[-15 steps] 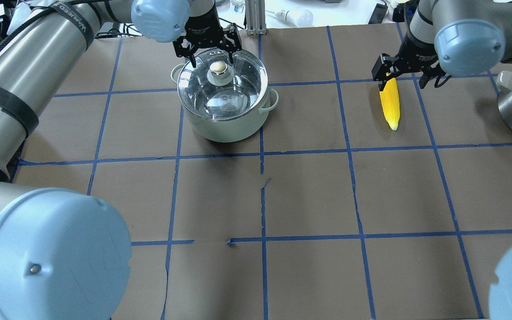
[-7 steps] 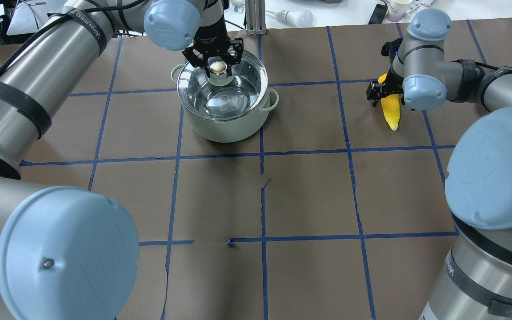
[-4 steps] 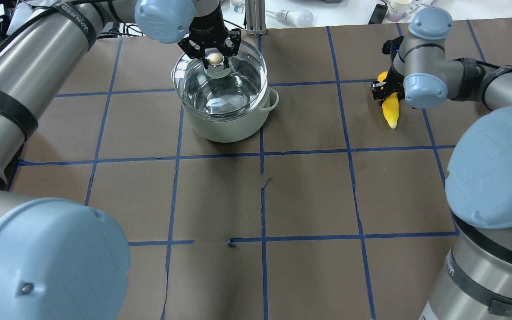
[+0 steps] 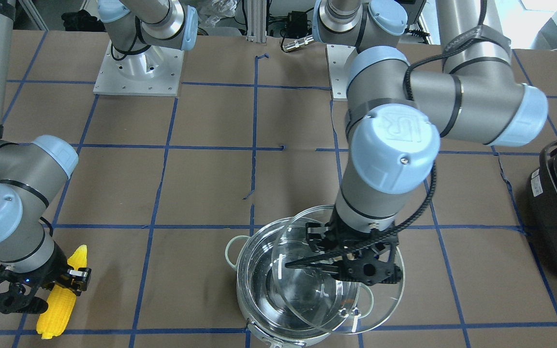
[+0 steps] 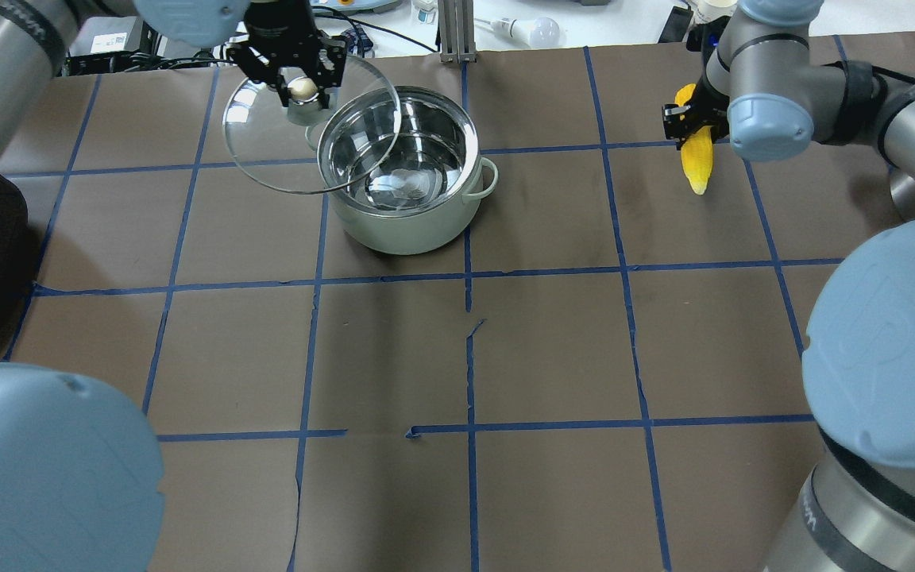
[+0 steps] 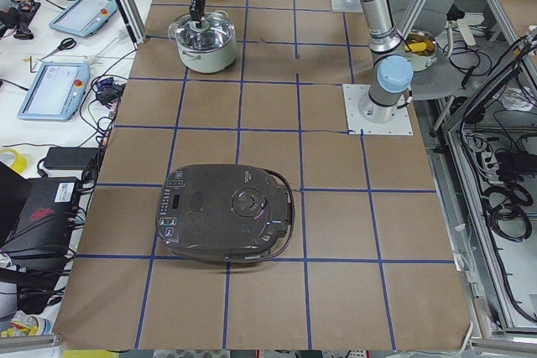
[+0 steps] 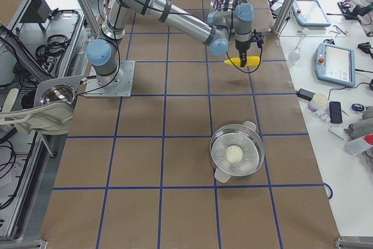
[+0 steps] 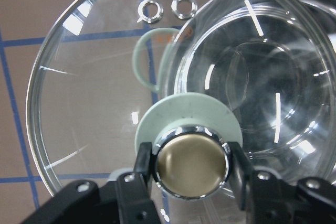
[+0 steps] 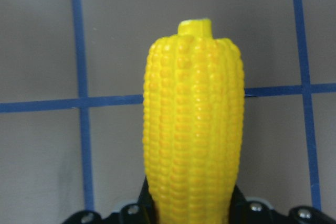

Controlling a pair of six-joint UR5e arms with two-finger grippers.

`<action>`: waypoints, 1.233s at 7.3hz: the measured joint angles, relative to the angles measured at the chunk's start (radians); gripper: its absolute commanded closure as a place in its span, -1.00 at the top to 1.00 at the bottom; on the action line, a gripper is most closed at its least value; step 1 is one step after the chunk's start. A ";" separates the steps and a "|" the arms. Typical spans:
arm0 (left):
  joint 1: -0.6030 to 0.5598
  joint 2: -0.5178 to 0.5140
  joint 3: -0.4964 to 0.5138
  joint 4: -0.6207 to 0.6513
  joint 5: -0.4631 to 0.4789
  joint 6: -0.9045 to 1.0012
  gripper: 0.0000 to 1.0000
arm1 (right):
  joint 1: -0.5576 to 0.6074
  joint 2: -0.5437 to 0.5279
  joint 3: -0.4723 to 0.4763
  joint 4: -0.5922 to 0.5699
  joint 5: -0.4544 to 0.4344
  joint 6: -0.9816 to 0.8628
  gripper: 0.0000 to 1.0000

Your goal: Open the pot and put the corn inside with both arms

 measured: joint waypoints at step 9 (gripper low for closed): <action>0.359 0.200 -0.703 0.466 -0.027 0.473 -1.00 | 0.491 0.169 -0.341 0.029 0.068 0.241 1.00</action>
